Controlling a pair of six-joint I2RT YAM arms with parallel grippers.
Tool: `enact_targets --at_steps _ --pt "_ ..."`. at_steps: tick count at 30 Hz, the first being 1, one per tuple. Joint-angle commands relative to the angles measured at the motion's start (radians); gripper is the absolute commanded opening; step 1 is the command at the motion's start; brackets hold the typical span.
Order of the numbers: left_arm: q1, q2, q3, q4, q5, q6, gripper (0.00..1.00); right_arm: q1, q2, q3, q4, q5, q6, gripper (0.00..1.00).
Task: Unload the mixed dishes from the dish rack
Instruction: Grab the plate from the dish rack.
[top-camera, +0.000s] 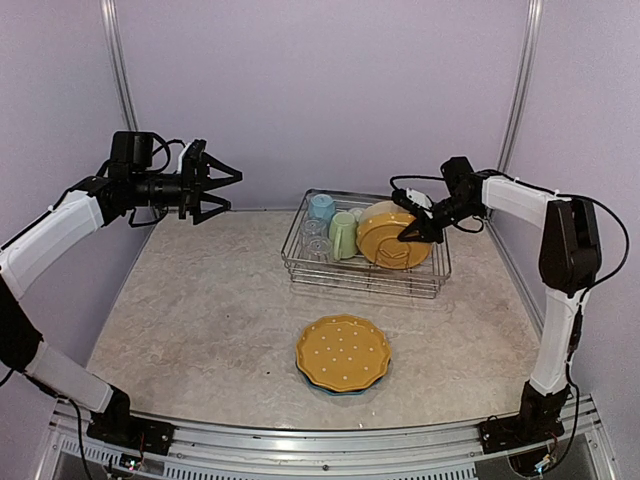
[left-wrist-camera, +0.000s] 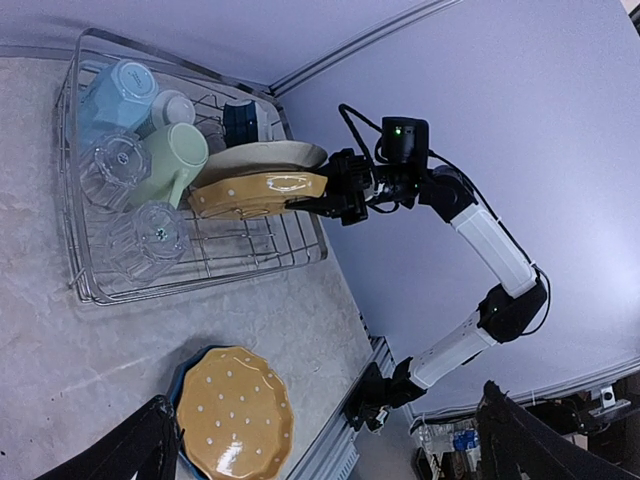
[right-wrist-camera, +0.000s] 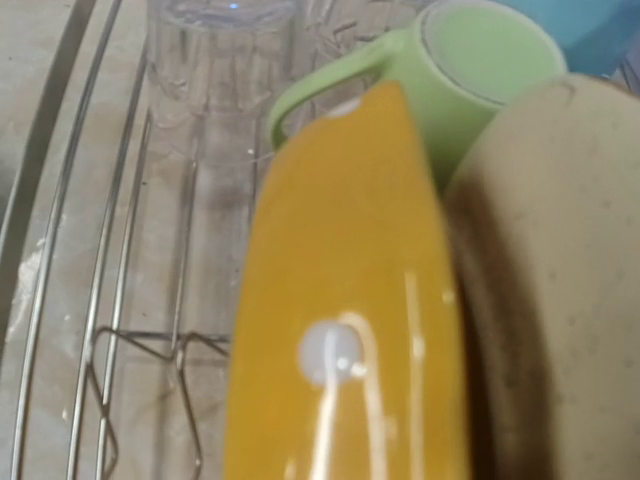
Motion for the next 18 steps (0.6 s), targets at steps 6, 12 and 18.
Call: enact_targets --at_steps 6,12,18 --pt "-0.015 0.008 -0.005 0.020 0.019 -0.003 0.99 -0.002 -0.021 0.077 -0.073 -0.069 0.047 0.03" --pt "-0.020 0.012 -0.007 0.020 0.015 -0.002 0.99 -0.002 -0.078 0.077 -0.073 -0.110 0.056 0.01" --pt "-0.025 0.010 -0.004 0.010 0.005 0.007 0.99 0.003 -0.146 0.053 -0.068 -0.135 0.098 0.00"
